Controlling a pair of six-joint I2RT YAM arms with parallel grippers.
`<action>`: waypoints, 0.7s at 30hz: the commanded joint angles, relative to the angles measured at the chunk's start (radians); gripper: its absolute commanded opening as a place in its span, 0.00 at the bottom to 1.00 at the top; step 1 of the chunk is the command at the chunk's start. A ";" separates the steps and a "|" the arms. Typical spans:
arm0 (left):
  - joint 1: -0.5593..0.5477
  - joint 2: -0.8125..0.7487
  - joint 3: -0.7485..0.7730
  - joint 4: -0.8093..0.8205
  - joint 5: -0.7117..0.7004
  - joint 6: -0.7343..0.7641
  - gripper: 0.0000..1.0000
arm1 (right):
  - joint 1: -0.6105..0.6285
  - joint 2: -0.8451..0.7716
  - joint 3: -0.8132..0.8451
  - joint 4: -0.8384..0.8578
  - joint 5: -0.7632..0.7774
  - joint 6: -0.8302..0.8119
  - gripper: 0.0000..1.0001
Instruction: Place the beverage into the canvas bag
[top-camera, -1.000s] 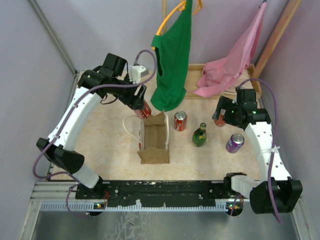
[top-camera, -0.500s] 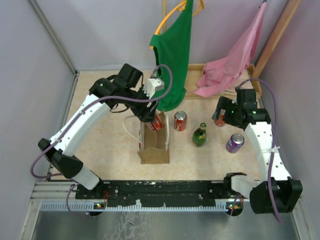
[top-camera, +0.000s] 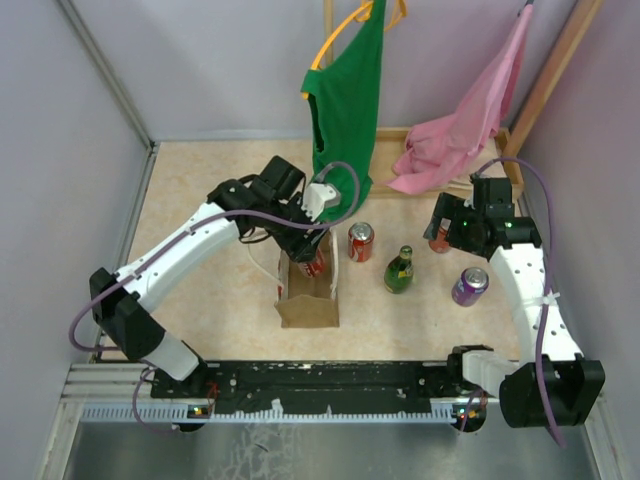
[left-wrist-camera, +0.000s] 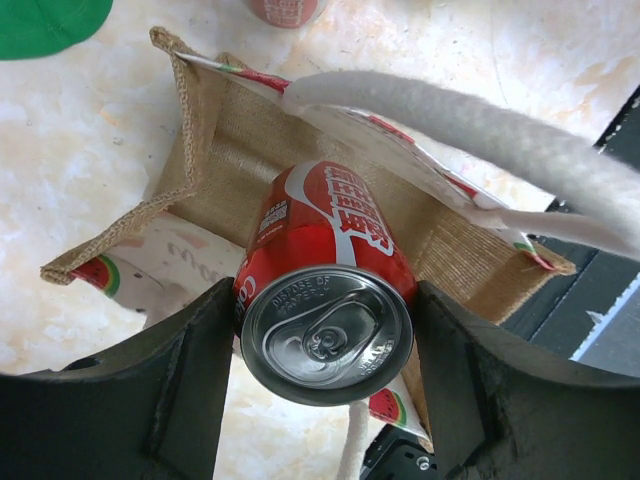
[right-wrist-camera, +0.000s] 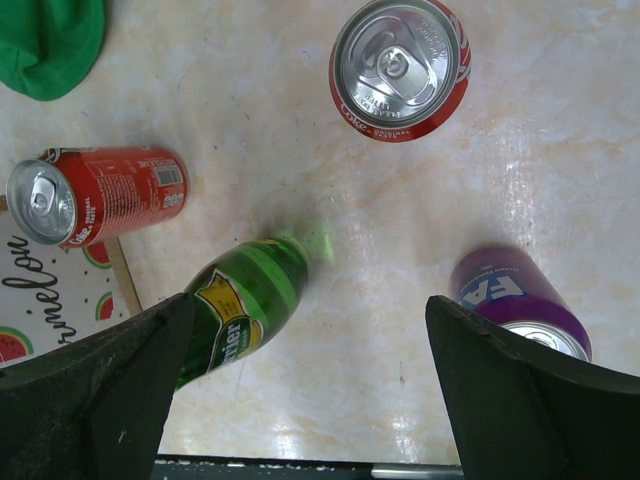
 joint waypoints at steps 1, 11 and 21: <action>-0.008 -0.012 -0.050 0.146 -0.025 -0.020 0.00 | 0.006 -0.028 0.007 0.005 -0.005 -0.018 0.99; -0.008 0.049 -0.092 0.201 -0.077 -0.042 0.00 | 0.006 -0.033 0.010 0.003 -0.004 -0.014 0.99; -0.008 0.103 -0.112 0.272 -0.120 -0.063 0.00 | 0.006 -0.035 0.007 0.003 -0.004 -0.012 0.99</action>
